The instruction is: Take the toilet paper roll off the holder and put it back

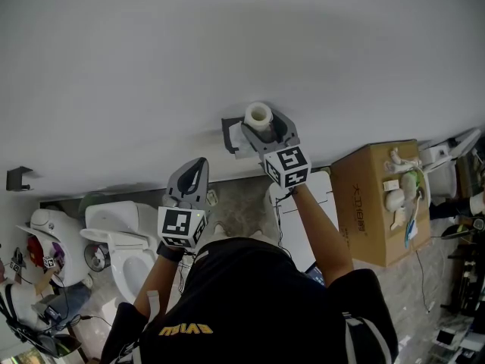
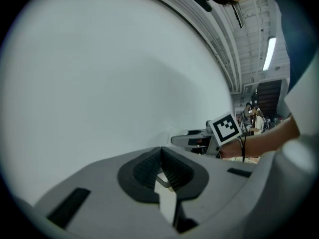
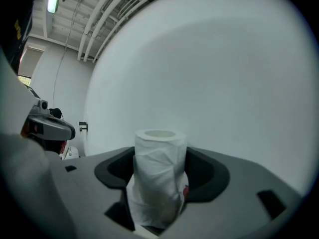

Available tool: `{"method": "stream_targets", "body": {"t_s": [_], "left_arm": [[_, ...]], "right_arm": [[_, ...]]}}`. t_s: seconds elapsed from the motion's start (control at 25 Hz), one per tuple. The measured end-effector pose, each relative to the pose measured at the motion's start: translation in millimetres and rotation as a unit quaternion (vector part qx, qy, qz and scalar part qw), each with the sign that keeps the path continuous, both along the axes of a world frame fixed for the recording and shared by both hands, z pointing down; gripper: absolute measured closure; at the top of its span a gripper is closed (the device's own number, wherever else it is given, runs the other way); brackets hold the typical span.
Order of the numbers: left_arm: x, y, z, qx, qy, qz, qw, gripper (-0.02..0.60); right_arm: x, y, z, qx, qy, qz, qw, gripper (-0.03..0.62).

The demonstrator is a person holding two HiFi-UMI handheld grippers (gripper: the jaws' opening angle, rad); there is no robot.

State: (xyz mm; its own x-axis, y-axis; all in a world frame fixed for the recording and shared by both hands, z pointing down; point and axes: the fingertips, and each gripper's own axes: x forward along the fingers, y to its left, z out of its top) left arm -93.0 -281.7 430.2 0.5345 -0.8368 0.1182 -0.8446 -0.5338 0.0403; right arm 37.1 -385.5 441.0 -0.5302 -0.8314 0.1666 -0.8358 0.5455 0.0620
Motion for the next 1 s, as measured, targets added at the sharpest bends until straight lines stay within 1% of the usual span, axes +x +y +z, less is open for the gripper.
{"method": "stream_targets", "body": {"t_s": [0.4,0.44,0.52,0.56,0.84,1.0], "left_arm": [[4.9,1.0,-1.3,-0.003,-0.001,0.002,1.0,0.571],[5.1,1.2,-1.0,-0.003,-0.001,0.002,1.0,0.571],[6.3,2.0,-1.0,-0.003,0.0,0.005,1.0,0.571],[7.0,2.4,-1.3,-0.003,0.001,0.006,1.0,0.571],[2.0,1.7,1.3,-0.003,0.001,-0.004,1.0,0.571],[2.6,0.7,-0.6,-0.003,0.004,-0.002,1.0,0.571]], "right_arm": [[-0.1,0.2,1.0,-0.003,-0.003,-0.007,1.0,0.297],[-2.0,0.5,1.0,-0.008,-0.007,-0.012,1.0,0.285],[-5.7,1.5,0.9,-0.018,-0.017,-0.02,0.999,0.143],[-6.0,1.9,1.0,-0.021,-0.019,-0.019,0.999,0.135],[-3.6,5.3,1.7,-0.017,-0.009,-0.009,1.0,0.135],[-1.7,5.7,1.7,-0.017,-0.002,-0.005,1.0,0.135]]}}
